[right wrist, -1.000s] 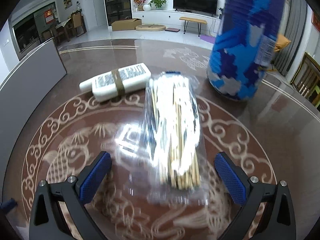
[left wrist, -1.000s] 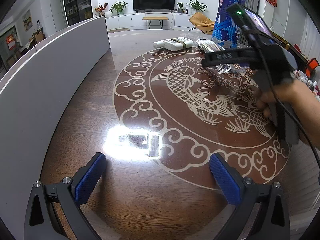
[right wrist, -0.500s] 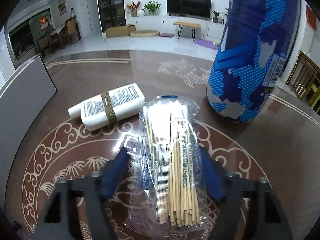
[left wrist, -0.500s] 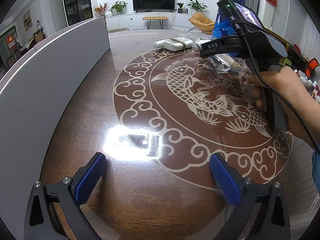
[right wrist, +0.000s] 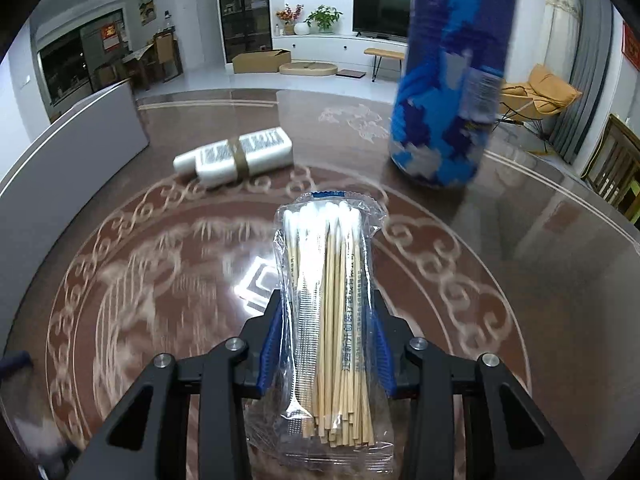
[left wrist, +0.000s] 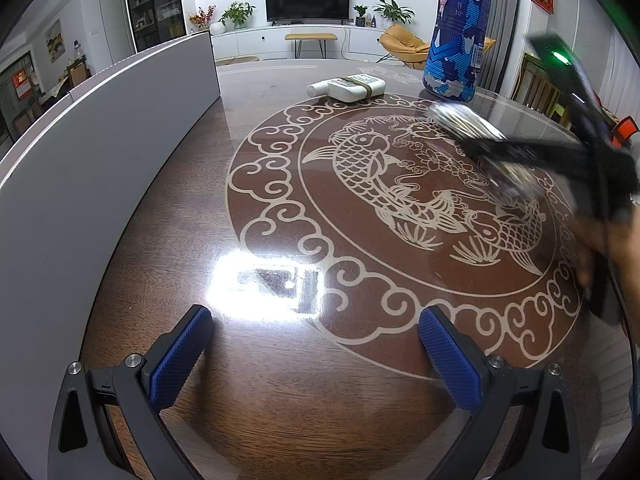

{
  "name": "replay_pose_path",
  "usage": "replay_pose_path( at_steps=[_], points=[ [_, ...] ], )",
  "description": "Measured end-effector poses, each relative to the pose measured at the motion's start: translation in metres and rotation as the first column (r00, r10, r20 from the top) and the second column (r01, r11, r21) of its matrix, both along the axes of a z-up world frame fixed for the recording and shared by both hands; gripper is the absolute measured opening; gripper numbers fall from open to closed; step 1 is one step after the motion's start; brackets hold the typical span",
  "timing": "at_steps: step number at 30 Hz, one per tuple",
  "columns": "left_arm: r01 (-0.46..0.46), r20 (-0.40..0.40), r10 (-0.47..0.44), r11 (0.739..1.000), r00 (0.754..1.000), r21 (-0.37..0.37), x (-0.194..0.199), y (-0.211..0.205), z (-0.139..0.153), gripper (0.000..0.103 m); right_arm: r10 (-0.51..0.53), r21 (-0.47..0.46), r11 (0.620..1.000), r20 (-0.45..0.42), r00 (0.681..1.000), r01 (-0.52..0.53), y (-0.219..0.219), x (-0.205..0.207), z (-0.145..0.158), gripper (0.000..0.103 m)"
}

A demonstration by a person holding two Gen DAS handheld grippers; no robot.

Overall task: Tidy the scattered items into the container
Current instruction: 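Hold the swab bag in the right tool while the left tool approaches the white banded package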

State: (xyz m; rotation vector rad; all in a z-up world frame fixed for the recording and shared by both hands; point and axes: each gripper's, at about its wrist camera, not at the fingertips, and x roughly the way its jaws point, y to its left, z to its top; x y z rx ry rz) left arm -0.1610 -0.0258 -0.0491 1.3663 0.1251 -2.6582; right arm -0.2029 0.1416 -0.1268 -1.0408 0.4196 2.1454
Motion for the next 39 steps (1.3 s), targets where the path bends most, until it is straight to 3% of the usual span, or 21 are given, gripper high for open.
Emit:
replay_pose_path(
  at_steps=[10,19,22,24,28,34,39],
  points=[
    [0.000,0.000,0.000,1.000,1.000,0.000,0.000,0.000,0.000,0.103,-0.019,-0.007,1.000,-0.007,1.000,0.019,-0.037,0.071,0.001,0.041],
    [-0.001,0.000,0.001,1.000,1.000,0.000,0.000,0.000,0.000,0.103,-0.025,-0.001,1.000,0.001,1.000,0.025,-0.050,0.081,0.001,0.044],
    [-0.001,0.000,0.001,1.000,1.000,0.001,0.000,0.000,0.000,0.103,-0.031,0.006,1.000,0.012,0.999,0.030,-0.051,0.078,0.000,0.051],
    [-0.001,0.000,0.001,1.000,1.000,0.001,0.000,0.000,0.000,0.103,-0.039,-0.009,0.999,0.009,0.999,0.039,-0.048,0.079,-0.001,0.073],
    [0.003,0.001,-0.003,1.000,1.000,0.002,-0.001,0.000,0.000,0.103,-0.031,-0.009,0.999,0.019,0.999,0.031,-0.050,0.076,-0.003,0.074],
    [0.198,0.007,-0.198,0.980,0.980,0.001,-0.045,0.008,-0.001,0.103,-0.025,-0.016,1.000,0.018,1.000,0.025,-0.050,0.075,-0.003,0.079],
    [0.345,0.002,-0.345,0.939,0.939,0.001,-0.107,0.001,-0.002,0.103,-0.021,-0.021,1.000,0.018,1.000,0.022,-0.050,0.074,-0.004,0.082]
  ],
)
